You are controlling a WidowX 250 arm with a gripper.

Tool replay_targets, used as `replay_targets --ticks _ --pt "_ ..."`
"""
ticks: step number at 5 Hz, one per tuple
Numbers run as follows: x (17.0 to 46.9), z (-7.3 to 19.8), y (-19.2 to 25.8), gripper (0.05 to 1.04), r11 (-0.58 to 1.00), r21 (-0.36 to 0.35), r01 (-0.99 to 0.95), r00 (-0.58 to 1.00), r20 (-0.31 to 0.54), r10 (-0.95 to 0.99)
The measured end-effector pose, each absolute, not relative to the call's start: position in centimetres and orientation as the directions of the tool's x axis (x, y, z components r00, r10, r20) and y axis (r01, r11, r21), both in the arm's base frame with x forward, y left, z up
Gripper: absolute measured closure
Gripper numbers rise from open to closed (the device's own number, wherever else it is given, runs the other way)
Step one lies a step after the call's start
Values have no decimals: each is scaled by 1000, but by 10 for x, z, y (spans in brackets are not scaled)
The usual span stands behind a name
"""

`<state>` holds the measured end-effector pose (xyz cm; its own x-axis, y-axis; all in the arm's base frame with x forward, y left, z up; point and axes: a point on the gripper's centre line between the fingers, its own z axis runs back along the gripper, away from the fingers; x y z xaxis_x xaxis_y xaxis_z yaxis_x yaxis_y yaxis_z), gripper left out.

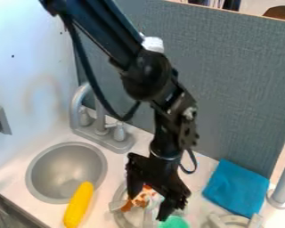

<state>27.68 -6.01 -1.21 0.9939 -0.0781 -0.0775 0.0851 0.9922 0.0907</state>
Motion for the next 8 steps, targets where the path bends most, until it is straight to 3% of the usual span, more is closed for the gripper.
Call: replay_targets --ticks 1,3,4,8 --pt "280 -11 -50 83 991 113 77 994 -84 -68" --pt "301 -35 -25 83 992 121 39 995 -98 -27" --pt "313 -43 -17 83 998 66 21 997 -69 -16" --pt "341 -87 -17 83 989 -28 -142 986 -92 139"
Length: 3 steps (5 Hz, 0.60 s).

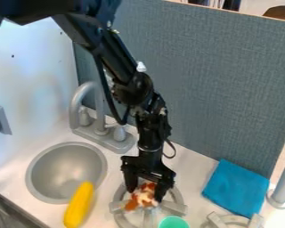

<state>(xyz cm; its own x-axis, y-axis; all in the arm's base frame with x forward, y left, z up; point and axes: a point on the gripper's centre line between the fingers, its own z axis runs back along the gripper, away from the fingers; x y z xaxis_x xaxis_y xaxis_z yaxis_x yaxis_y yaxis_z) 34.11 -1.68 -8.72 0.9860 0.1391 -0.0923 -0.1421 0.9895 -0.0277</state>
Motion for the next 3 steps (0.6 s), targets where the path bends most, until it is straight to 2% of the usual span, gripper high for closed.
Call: replay_targets --ticks 1,2,3 --pt "350 -91 -18 132 984 -11 -176 979 -102 174" --pt "347 -89 -16 348 982 9 -187 977 -103 186" --pt "332 -79 -27 422 990 37 -135 987 -78 137"
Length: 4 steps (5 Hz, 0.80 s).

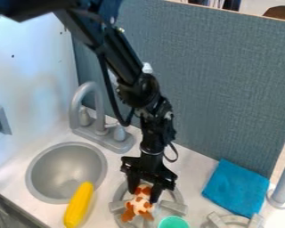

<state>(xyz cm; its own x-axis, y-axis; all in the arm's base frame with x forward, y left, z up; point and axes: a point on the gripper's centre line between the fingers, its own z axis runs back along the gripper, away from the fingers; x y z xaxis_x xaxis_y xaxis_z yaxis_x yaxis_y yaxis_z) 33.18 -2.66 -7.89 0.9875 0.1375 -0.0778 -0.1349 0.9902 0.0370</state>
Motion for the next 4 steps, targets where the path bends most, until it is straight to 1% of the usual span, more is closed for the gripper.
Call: replay_targets --ticks 1,2,3,4 --pt "328 -48 -55 424 998 44 -42 999 -19 43" --pt "322 -33 -91 424 997 51 54 999 -2 -54" --pt "321 -19 -139 424 985 50 165 986 20 -166" --pt "318 2 -193 424 955 59 292 953 62 -296"
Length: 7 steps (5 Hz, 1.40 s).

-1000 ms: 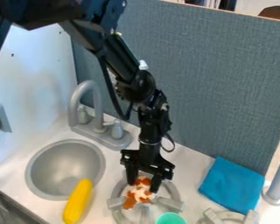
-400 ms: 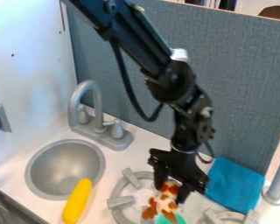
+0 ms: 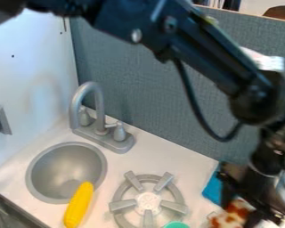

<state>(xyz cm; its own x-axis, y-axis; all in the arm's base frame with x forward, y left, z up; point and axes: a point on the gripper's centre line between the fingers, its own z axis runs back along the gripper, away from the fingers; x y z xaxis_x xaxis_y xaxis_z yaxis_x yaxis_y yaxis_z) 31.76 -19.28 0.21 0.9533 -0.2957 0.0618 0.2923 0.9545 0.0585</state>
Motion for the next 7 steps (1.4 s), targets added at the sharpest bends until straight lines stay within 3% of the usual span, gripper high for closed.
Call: replay_targets --ticks 1,2,3,7 --pt "311 3 -239 424 921 72 382 921 60 -386" --pt "302 -19 -252 424 910 89 404 914 -14 -404" --pt "302 -40 -250 424 913 119 390 921 -76 -383" --pt "321 -60 -194 424 958 158 241 967 -125 -223"
